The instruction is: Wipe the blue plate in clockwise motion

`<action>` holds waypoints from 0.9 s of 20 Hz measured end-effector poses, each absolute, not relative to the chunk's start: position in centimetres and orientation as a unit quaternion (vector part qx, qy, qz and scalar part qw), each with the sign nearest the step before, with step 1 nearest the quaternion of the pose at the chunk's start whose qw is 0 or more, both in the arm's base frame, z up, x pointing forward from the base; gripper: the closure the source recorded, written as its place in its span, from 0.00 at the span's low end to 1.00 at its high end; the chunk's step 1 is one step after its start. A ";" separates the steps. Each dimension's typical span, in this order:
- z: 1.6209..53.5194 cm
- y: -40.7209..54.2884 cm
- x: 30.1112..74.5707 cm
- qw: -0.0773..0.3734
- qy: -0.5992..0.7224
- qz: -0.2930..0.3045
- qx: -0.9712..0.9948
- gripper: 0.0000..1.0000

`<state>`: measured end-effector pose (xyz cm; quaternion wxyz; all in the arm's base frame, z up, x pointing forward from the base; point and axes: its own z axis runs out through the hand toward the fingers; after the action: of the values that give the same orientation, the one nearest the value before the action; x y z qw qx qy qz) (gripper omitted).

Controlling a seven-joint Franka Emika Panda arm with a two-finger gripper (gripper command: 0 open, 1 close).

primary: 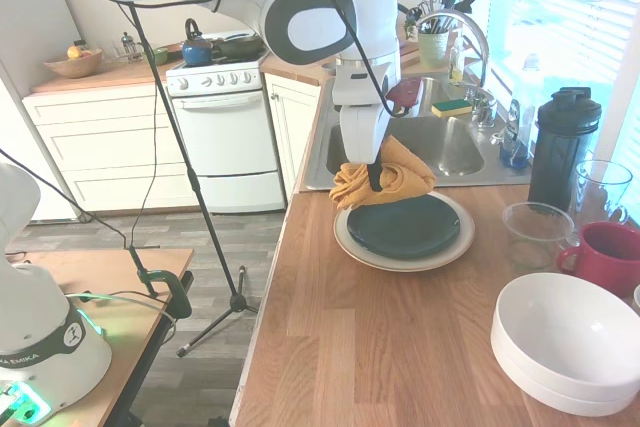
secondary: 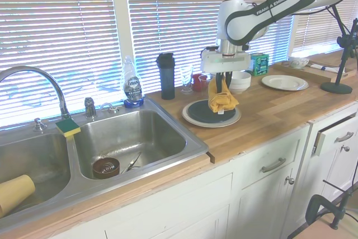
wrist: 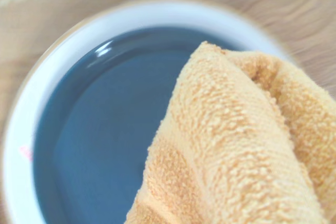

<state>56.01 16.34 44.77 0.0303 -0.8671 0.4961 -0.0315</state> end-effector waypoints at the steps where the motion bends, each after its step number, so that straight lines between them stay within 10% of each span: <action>1: 45.3 15.3 56.1 0.032 0.500 -0.031 -0.865 1.00; 18: 42.6 5.9 49.7 -0.001 0.513 0.005 -0.858 1.00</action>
<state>49.71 5.87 42.62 -0.0009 -0.8583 0.5132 0.0051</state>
